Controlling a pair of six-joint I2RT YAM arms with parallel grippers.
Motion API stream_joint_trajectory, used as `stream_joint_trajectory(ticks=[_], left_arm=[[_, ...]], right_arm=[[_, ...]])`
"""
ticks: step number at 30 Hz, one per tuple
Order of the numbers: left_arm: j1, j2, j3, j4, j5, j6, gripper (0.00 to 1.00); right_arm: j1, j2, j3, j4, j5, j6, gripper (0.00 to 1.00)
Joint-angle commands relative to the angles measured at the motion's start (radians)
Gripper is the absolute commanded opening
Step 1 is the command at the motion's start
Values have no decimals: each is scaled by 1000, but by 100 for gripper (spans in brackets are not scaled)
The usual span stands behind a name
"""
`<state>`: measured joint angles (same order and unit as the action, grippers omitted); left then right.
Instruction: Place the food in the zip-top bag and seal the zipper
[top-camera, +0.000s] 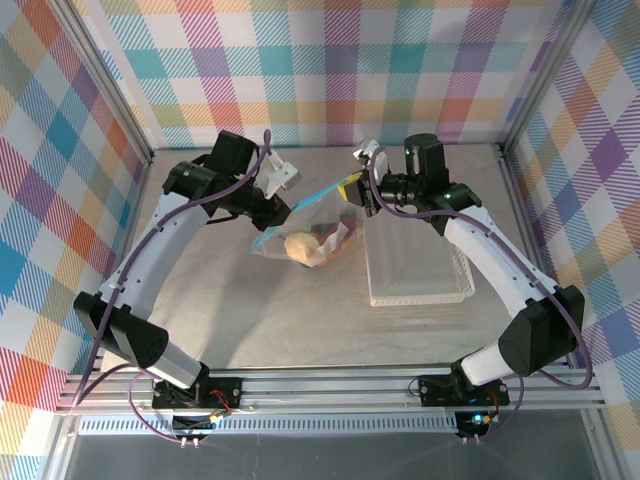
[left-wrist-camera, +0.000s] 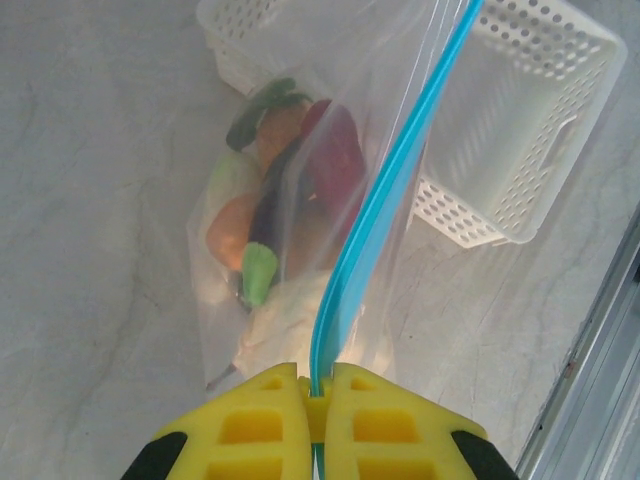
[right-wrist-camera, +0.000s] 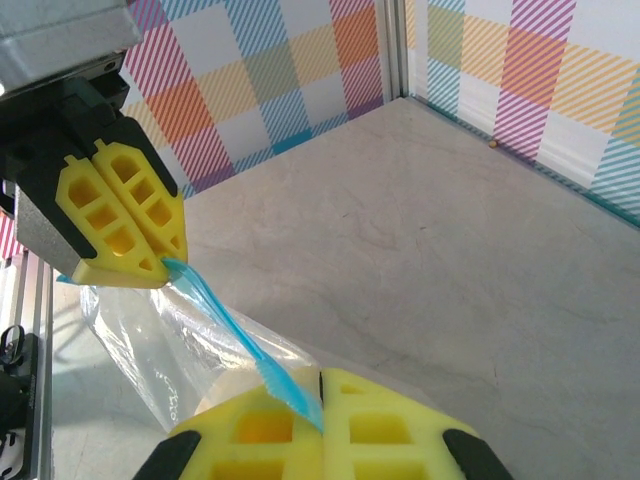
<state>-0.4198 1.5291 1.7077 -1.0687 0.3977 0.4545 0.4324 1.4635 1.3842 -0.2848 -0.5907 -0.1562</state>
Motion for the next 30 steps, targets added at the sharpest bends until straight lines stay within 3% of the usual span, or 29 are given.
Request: stream_joint_trajectory(ticks=[1,30], left_arm=[[26,-36,-40,-74,-60,-45,0],[30,-155,-133,-223,-117,-88,0]], right_arm=[[-21,-2,56,71,41,26,0],[-41,29,92,79,118,115,0]])
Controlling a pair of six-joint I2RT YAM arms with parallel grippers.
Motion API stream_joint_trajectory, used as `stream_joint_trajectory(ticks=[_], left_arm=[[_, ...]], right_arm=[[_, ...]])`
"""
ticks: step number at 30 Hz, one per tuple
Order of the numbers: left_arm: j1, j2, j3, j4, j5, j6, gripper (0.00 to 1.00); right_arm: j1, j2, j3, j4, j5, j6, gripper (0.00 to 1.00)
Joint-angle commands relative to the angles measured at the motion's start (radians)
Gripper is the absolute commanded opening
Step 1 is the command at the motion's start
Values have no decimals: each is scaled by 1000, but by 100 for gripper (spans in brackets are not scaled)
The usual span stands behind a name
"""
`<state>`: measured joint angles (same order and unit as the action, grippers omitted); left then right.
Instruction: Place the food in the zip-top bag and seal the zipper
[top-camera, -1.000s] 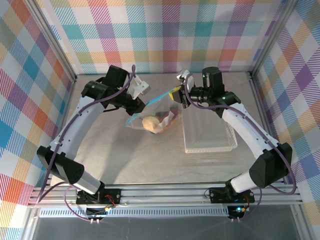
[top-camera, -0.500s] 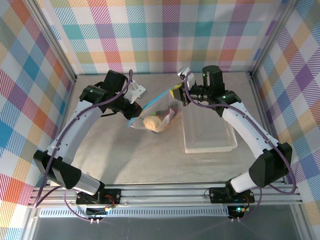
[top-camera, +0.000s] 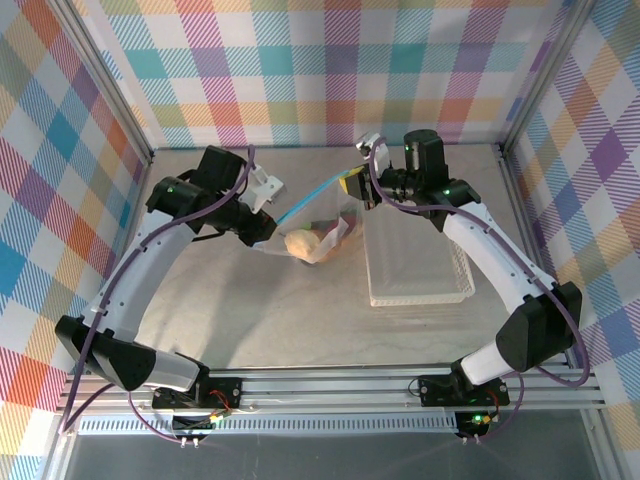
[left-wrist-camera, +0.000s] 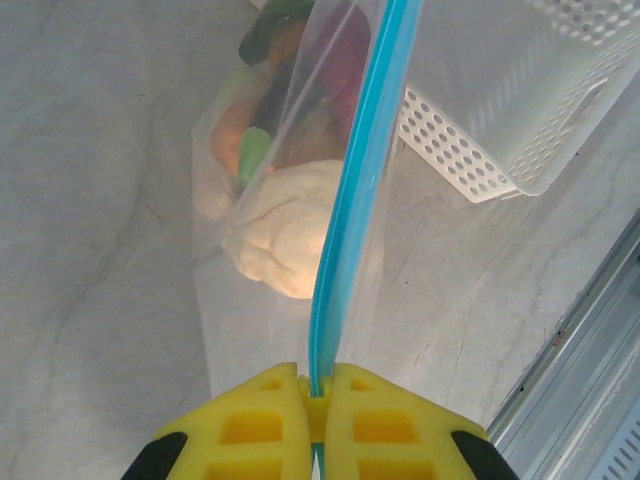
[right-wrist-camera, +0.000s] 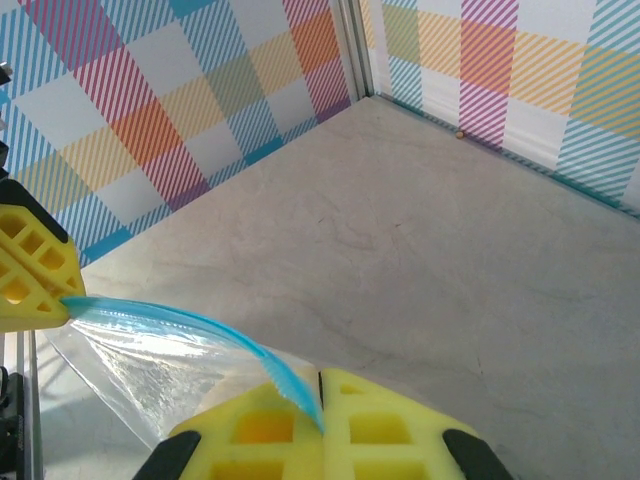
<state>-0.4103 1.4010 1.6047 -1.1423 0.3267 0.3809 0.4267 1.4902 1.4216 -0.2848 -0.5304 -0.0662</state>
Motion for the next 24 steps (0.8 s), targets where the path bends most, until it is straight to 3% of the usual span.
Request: stream_joint_trajectory(ticks=[1,24], left_arm=[[21,-27,-32,-153,-46,-14,0],[27,-63,-27,-194,-115,-84,0]], right_arm=[[-36,3,56,80,57,27,0],[-59,24,71,85,72,63,0]])
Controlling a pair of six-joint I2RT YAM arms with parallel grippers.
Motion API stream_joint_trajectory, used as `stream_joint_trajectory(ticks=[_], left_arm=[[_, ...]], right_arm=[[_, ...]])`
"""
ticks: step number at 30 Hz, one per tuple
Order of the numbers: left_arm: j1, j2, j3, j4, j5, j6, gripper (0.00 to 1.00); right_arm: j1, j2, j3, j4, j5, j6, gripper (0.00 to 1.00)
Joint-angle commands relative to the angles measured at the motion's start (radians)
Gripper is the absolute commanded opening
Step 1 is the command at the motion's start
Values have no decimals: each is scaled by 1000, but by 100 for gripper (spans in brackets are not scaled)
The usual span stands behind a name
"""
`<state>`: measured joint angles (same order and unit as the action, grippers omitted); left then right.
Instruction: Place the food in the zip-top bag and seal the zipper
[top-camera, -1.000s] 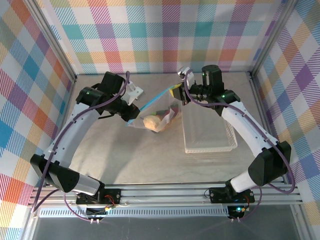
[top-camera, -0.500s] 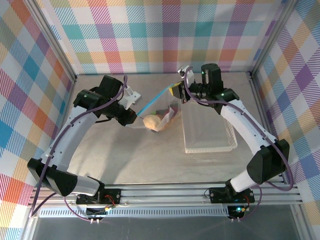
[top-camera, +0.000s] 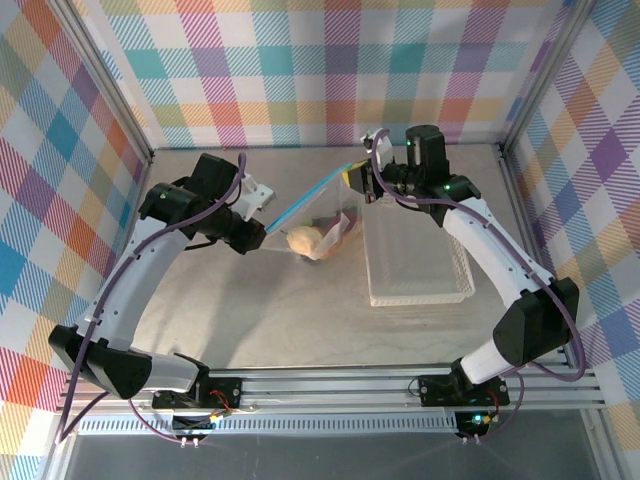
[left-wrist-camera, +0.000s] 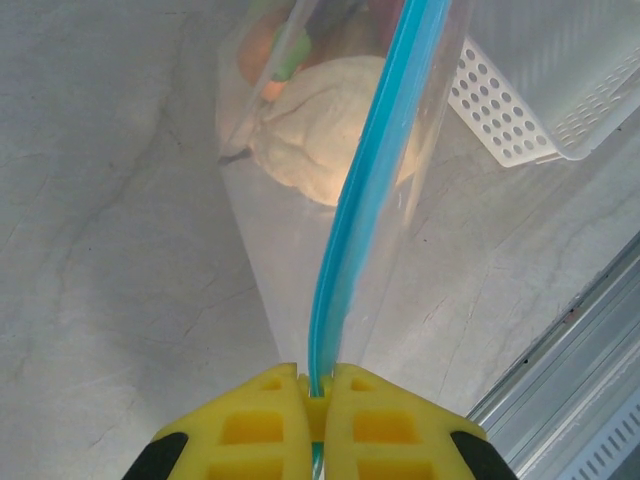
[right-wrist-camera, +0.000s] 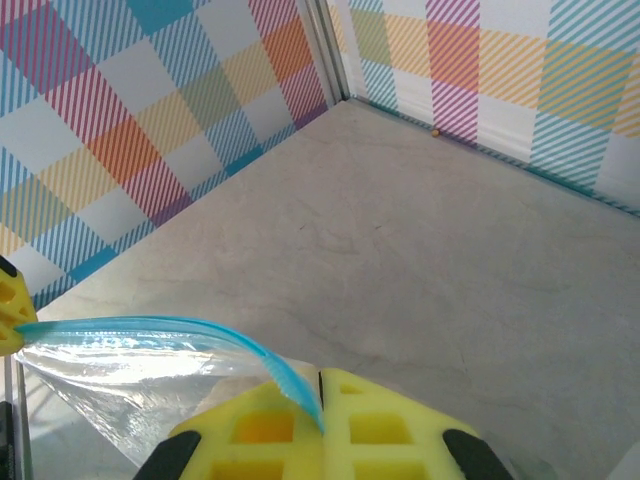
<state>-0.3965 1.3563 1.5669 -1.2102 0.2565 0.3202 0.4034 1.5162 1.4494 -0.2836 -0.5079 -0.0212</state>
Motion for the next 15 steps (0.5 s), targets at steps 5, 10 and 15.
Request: stream_joint_trajectory(ticks=[5,10,15], left_arm=[[13,-13,8,-74,-125,-96,0],[13,-45,-35,84,-263,-225,0],[13,-116,-64,207,-298,-278,0]], right_arm=[[-36,7,45,80,-2,27,0],[-29,19,55,43,-39,31,0],[-9,-15,48,3,-28,15,0]])
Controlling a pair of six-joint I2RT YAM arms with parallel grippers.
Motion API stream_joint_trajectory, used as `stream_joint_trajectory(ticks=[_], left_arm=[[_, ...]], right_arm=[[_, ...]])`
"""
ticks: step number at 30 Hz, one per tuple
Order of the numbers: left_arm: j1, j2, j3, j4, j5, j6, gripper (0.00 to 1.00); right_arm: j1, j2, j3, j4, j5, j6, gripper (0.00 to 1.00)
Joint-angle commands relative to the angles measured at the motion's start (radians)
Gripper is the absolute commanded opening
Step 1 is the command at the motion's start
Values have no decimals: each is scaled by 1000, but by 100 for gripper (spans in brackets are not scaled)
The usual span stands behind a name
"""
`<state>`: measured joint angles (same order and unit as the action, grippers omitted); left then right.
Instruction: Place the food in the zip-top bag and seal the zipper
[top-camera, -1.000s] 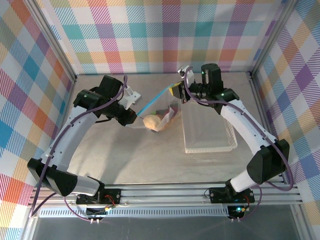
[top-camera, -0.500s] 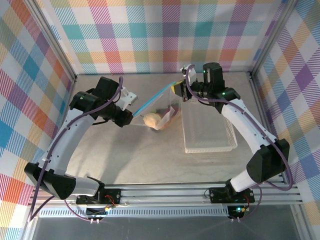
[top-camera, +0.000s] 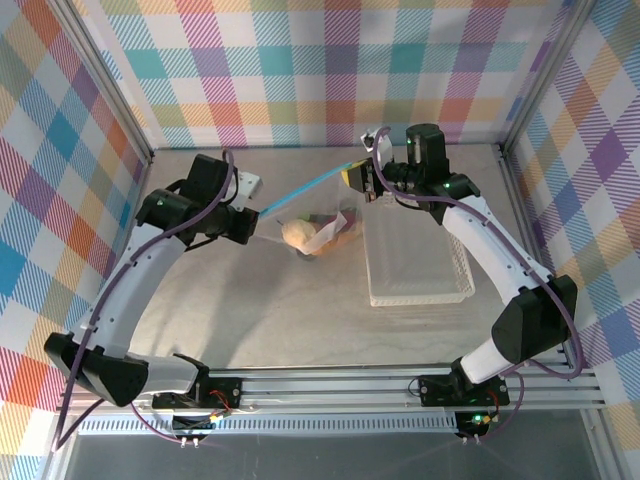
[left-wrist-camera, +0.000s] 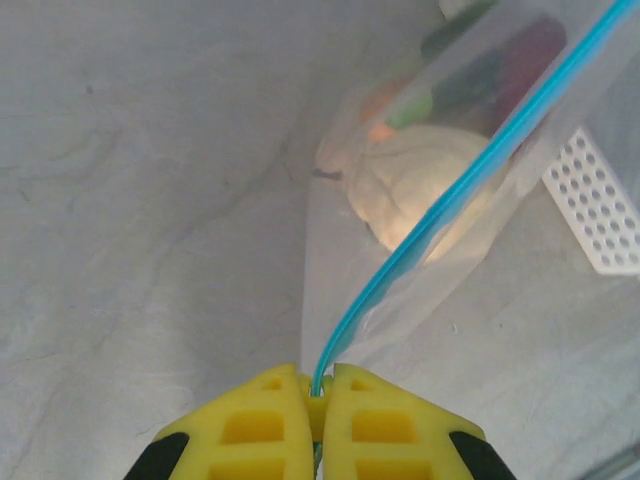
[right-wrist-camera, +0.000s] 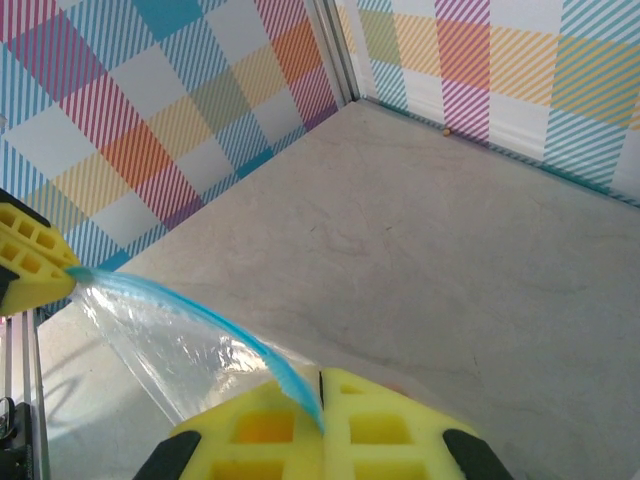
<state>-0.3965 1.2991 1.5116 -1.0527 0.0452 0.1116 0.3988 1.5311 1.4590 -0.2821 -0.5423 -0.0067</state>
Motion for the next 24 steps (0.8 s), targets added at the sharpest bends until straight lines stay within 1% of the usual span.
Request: stream_joint_trajectory(ticks=[1,5,10,12,15,17,21,24], left_arm=[[13,-71,-8,59,-96,-75,0],[12,-121,24,43,-124,-102,0],[7,-195,33,-21,-114,-148,0],[5,-235,8,-38,-112,-176,0],[4,-302,-46,-56,-121,-213,0],[4,-331,-75,-57,-150,-232,0],[5,-307,-139,13,-142,-234,0],[14,-205,-173,91,-150,-223,0]], right_arm=[[-1,-38,39,-9,10,-5,0],[9,-81,56,-95,4,-8,0],[58,-159,59,-278,-7,-6,0],[85,-213,24,-323,-2,6,0],[106,-289,-44,-358,-63,41,0],[107,-311,-72,-384,-87,65,0],[106,-269,-78,-456,-21,81,0],[107,-168,-67,-486,13,68,0]])
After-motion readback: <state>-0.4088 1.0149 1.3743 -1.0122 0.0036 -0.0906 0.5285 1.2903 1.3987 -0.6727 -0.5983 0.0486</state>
